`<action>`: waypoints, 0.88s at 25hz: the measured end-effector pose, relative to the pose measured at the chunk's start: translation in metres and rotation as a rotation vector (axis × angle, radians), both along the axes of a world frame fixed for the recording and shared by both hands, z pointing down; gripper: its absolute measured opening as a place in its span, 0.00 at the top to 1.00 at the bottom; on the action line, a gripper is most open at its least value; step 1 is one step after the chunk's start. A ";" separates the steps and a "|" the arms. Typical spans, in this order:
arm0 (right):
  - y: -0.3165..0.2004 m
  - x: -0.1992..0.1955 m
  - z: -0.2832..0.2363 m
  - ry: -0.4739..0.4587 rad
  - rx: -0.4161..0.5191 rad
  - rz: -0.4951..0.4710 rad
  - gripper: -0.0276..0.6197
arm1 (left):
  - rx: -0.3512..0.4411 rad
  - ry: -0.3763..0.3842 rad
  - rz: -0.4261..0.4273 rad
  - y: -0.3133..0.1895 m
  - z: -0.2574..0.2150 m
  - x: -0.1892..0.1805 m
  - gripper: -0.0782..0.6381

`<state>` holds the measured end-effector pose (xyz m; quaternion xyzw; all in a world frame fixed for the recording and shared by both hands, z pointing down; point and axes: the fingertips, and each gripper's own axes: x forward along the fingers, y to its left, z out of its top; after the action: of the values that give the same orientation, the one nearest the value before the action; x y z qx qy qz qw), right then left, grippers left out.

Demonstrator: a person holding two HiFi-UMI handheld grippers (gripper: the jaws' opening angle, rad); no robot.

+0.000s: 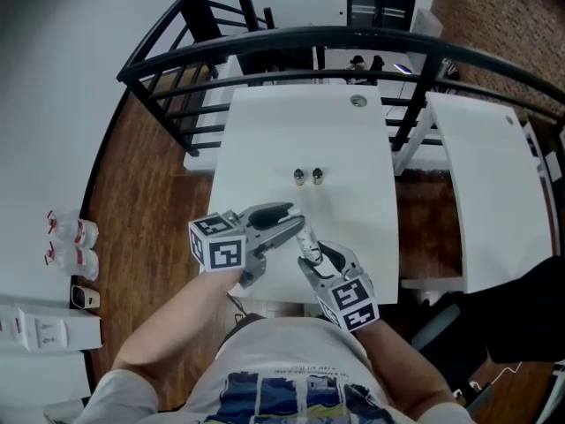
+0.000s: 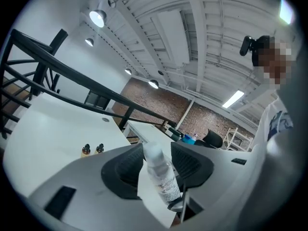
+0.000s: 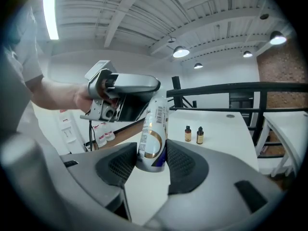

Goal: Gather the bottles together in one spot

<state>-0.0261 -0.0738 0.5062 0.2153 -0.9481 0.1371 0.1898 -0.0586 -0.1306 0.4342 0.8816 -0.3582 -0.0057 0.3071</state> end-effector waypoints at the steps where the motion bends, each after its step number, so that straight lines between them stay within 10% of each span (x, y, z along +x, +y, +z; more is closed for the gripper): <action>1: 0.000 0.000 0.000 0.009 0.016 -0.002 0.63 | -0.016 -0.020 0.022 -0.002 0.000 -0.001 0.66; 13: -0.016 0.008 0.023 0.182 0.188 -0.006 0.63 | -0.157 -0.187 0.123 -0.011 0.021 0.002 0.71; 22: -0.033 -0.003 0.030 0.176 0.191 -0.026 0.62 | -0.081 -0.322 0.194 -0.021 0.021 0.015 0.74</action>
<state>-0.0295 -0.1067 0.5366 0.2315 -0.9391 0.0242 0.2528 -0.0439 -0.1521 0.4553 0.8884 -0.3162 0.1795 0.2804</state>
